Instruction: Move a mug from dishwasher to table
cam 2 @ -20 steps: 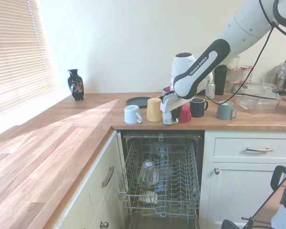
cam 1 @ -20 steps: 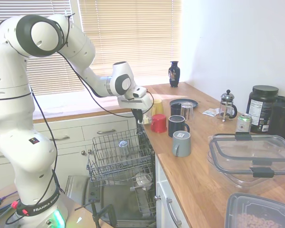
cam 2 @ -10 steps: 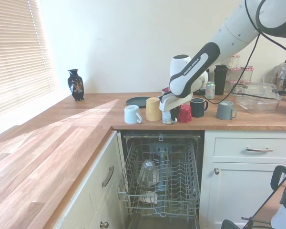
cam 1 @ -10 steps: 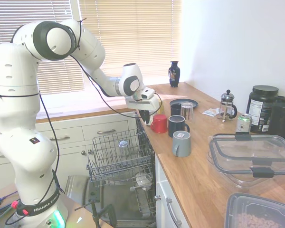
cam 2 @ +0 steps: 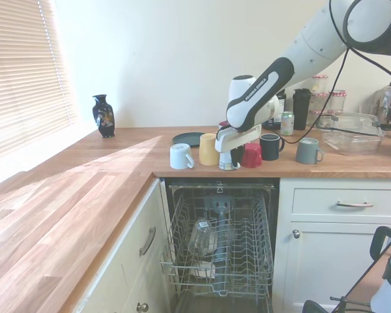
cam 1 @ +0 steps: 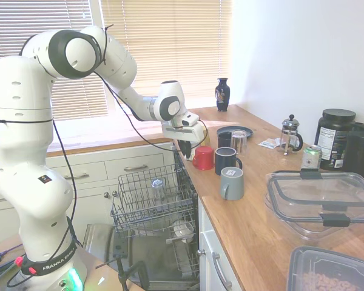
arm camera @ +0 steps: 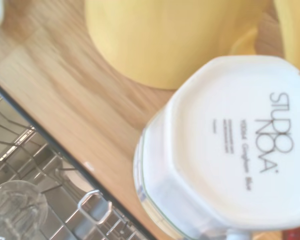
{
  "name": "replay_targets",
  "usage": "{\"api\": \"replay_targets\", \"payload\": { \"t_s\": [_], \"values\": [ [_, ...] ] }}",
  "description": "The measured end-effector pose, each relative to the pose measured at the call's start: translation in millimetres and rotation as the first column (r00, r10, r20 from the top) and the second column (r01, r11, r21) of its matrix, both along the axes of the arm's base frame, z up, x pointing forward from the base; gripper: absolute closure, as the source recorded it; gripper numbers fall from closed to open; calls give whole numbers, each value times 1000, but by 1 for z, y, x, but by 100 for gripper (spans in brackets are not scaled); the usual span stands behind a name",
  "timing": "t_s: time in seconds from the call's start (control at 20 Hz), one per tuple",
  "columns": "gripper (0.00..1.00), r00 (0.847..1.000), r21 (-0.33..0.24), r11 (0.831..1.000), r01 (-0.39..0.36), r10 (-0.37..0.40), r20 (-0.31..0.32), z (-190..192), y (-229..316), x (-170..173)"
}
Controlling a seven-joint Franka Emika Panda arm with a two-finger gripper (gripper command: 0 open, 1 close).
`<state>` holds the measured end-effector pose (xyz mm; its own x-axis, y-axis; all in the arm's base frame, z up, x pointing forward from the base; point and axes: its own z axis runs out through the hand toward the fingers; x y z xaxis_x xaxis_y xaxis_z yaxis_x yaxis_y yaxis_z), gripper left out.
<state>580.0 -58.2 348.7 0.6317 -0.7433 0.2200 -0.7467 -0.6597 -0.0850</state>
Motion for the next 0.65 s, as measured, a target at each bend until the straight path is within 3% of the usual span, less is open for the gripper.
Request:
{"api": "replay_targets", "payload": {
  "t_s": [0.35,0.65],
  "values": [
    [0,1000,-4,1000,16,-16,26,3,-8,1],
    [0,994,4,1000,4,-5,111,50,3,-31]
  ]
}}
